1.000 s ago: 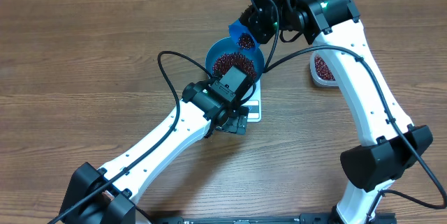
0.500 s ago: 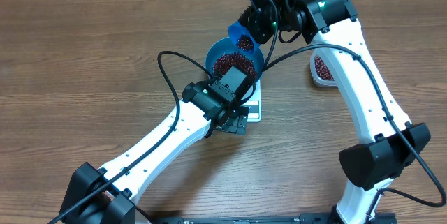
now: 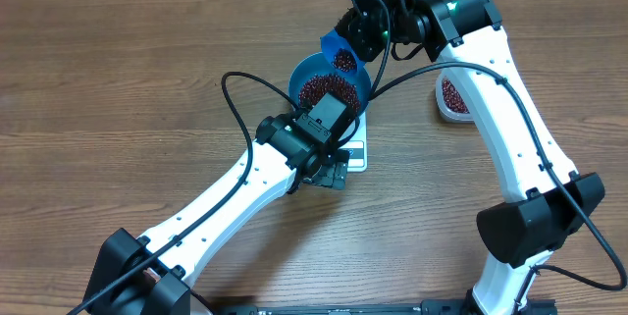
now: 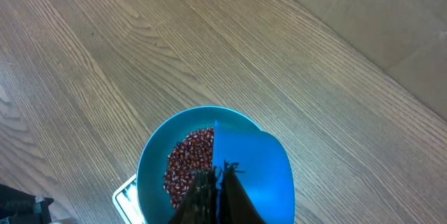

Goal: Scoop item into bowl and weigh 150g on scale
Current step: 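Tilt the blue scoop further with the right gripper to add beans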

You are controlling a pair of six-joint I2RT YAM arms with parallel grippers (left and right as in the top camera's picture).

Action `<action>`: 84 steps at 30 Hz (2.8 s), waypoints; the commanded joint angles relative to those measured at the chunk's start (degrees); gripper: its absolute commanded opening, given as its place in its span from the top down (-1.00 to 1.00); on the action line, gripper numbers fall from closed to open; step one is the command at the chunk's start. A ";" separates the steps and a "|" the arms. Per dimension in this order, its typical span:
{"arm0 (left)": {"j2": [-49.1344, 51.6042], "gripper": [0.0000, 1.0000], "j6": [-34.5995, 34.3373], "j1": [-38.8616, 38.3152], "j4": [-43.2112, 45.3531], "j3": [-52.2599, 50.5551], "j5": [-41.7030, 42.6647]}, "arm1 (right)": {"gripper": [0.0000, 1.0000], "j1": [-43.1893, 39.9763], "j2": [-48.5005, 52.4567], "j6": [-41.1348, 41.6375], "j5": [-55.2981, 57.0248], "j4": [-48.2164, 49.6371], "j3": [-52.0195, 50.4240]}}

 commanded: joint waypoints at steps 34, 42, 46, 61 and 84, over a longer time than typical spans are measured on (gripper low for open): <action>-0.94 -0.99 -0.98 0.11 0.04 0.96 -0.90 | 0.92 1.79 0.55 -2.62 -2.21 -0.17 1.33; -0.94 -0.99 -1.01 0.11 0.04 0.96 -0.90 | 0.93 1.99 0.57 -2.32 1.25 -0.35 1.33; -0.94 -0.99 -0.98 0.11 0.04 0.96 -0.90 | 0.93 1.99 0.70 -1.88 -0.33 -0.04 1.33; -0.94 -0.99 -0.98 0.11 0.04 0.96 -0.87 | 0.93 1.88 1.20 0.66 0.37 0.20 1.33; -0.94 -0.99 -0.98 0.11 0.04 0.96 -0.87 | 0.93 1.88 1.20 0.61 0.42 0.22 1.33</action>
